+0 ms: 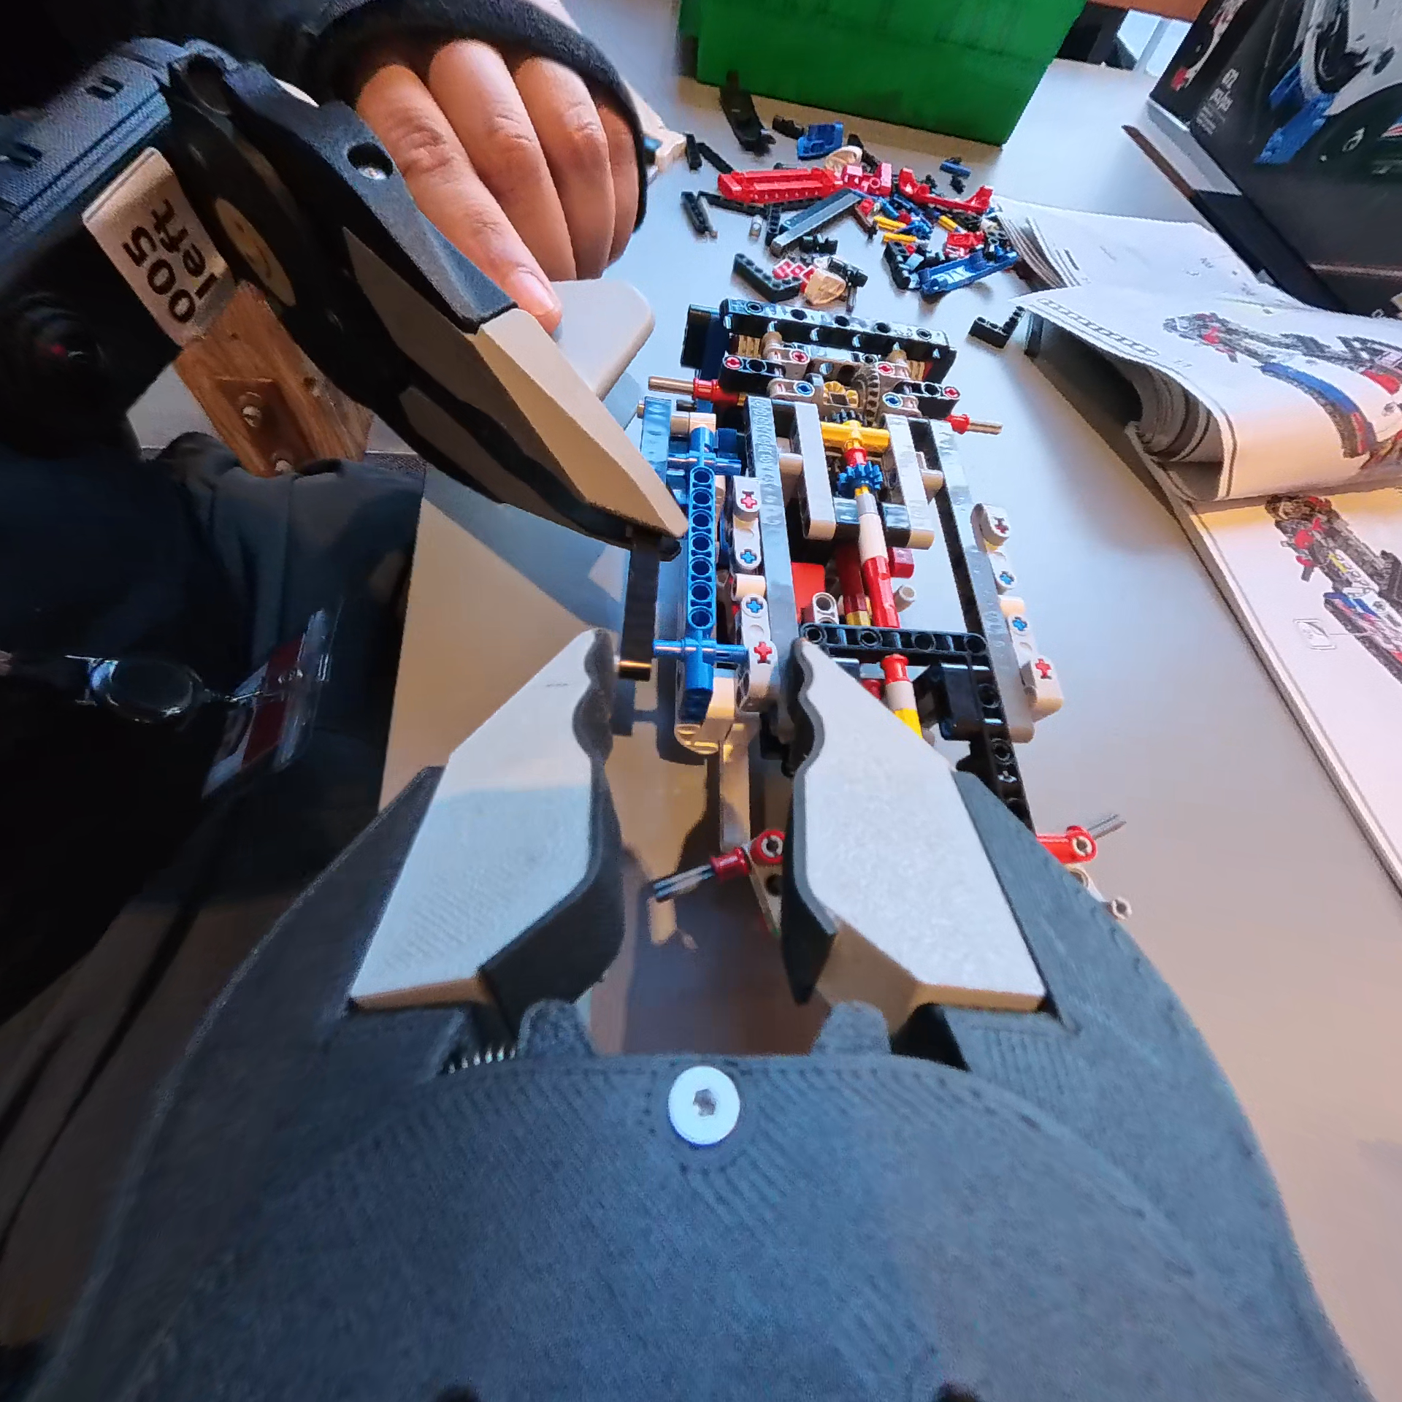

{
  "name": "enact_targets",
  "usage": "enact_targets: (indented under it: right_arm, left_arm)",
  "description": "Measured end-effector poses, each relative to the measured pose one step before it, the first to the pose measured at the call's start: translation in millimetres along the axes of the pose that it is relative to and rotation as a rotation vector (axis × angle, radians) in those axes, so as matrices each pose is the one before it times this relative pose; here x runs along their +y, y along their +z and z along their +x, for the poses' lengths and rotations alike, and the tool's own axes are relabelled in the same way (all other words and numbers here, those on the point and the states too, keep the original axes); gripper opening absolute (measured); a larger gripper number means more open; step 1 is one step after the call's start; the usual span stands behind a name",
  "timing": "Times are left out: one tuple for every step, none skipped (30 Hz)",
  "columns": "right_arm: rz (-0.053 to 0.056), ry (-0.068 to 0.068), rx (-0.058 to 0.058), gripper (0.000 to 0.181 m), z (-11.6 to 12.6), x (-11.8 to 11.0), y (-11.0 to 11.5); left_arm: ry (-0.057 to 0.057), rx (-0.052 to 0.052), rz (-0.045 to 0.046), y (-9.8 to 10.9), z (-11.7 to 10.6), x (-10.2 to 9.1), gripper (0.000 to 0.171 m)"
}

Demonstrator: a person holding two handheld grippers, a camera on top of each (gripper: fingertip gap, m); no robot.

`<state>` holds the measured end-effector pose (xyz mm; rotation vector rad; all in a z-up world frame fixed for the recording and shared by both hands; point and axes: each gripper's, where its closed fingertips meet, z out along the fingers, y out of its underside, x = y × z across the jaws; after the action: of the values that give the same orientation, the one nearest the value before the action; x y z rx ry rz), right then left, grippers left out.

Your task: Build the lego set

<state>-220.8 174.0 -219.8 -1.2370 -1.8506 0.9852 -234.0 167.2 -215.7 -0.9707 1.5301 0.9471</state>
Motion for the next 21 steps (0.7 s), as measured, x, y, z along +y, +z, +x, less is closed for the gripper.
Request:
enact_targets:
  right_arm:
    - [-0.0015, 0.0038, -0.0044, 0.044, 0.3, -0.15, 0.46]
    - [0.0006, 0.0022, -0.0047, 0.042, 0.28, -0.33, 0.35]
    - [0.0007, -0.0008, -0.0071, 0.041, -0.3, -0.27, 0.31]
    - [0.0, -0.0011, -0.009, 0.04, -0.71, -0.3, 0.25]
    - [-0.0009, 0.0006, -0.0083, 0.04, -0.93, -0.15, 0.29]
    - [-0.0013, 0.0006, -0.004, 0.039, -0.24, -0.07, 0.24]
    - [0.0, -0.0013, -0.0011, 0.04, -0.06, -0.08, -0.05]
    - [0.0008, -0.0013, -0.0007, 0.04, 0.07, -0.13, -0.1]
    - [0.0008, 0.001, -0.0015, 0.04, 0.03, -0.01, -0.26]
    - [0.0016, 0.0033, -0.0027, 0.04, -0.22, -0.02, -0.18]
    - [0.0023, 0.0041, -0.0037, 0.04, -0.34, 0.08, -0.06]
    - [0.0018, 0.004, -0.0039, 0.04, -0.35, 0.16, -0.11]
    - [0.0003, 0.0031, -0.0032, 0.04, -0.22, 0.41, -0.3]
    - [-0.0014, 0.0017, -0.0026, 0.04, -0.22, 0.59, -0.36]
    - [-0.0019, 0.0002, -0.0013, 0.04, -0.12, 0.61, -0.34]
    - [-0.001, -0.0006, 0.0001, 0.04, -0.07, 0.53, -0.18]
    - [-0.0004, -0.0005, 0.0007, 0.04, 0.06, 0.31, -0.1]
    - [-0.0007, -0.0017, 0.0009, 0.039, -0.02, 0.22, -0.12]
    - [-0.0019, -0.0035, 0.0007, 0.039, -0.03, 0.45, -0.13]
    - [-0.0019, -0.0036, 0.0005, 0.039, -0.09, 0.29, -0.06]
    - [0.0001, -0.0025, 0.0007, 0.039, -0.03, 0.15, -0.14]
  left_arm:
    - [-0.0025, -0.0026, -0.00287, 0.4, -0.24, -0.34, 0.004]
    - [0.0022, -0.0051, 0.00065, 0.24, -0.35, -0.73, 0.004]
    - [-0.0028, -0.0019, -0.00029, 0.2, -0.04, -0.53, 0.004]
    - [-0.0085, -0.001, 0.00105, 0.13, -0.18, -0.47, 0.004]
    - [-0.0123, -0.0011, 0.00195, 0.04, -0.29, -0.3, 0.004]
    - [-0.0147, -0.0003, -0.0005, 0.1, -0.25, -0.08, 0.004]
    - [-0.0127, -0.0013, -0.00357, 0.08, -0.26, 0.17, 0.004]
    - [-0.008, -0.0005, -0.00221, -0.02, 0.16, -0.15, 0.004]
    - [-0.0026, -0.0023, -0.00119, 0.17, 0.02, -0.18, 0.004]
    - [0.0012, -0.003, -0.00055, 0.17, -0.13, -0.09, 0.004]
    - [0.0021, -0.0018, 0.00109, 0.19, -0.02, -0.35, 0.004]
    - [0.0012, -0.0005, 0.00147, 0.29, 0.02, -0.36, 0.004]
    - [-0.0013, 0.0007, 0.00129, 0.4, 0.04, -0.48, 0.004]
    - [-0.0025, 0.0016, 0.00106, 0.49, 0.04, -0.5, 0.004]
    - [-0.0006, 0.0012, -0.00139, 0.44, 0.03, -0.45, 0.005]
    - [0.0012, 0.0006, -0.00443, 0.45, -0.01, -0.27, 0.004]
    - [-0.0003, 0.0014, -0.00548, 0.3, 0.1, -0.26, 0.005]
    - [-0.0034, 0.0024, -0.00519, 0.29, 0.06, -0.07, 0.004]
    - [-0.0025, 0.0014, -0.00458, 0.23, 0.08, -0.1, 0.004]
    - [0.0041, -0.0014, -0.00499, 0.02, 0.06, -0.16, 0.005]
    - [0.0124, -0.0045, -0.00693, 0.05, 0.12, -0.03, 0.005]
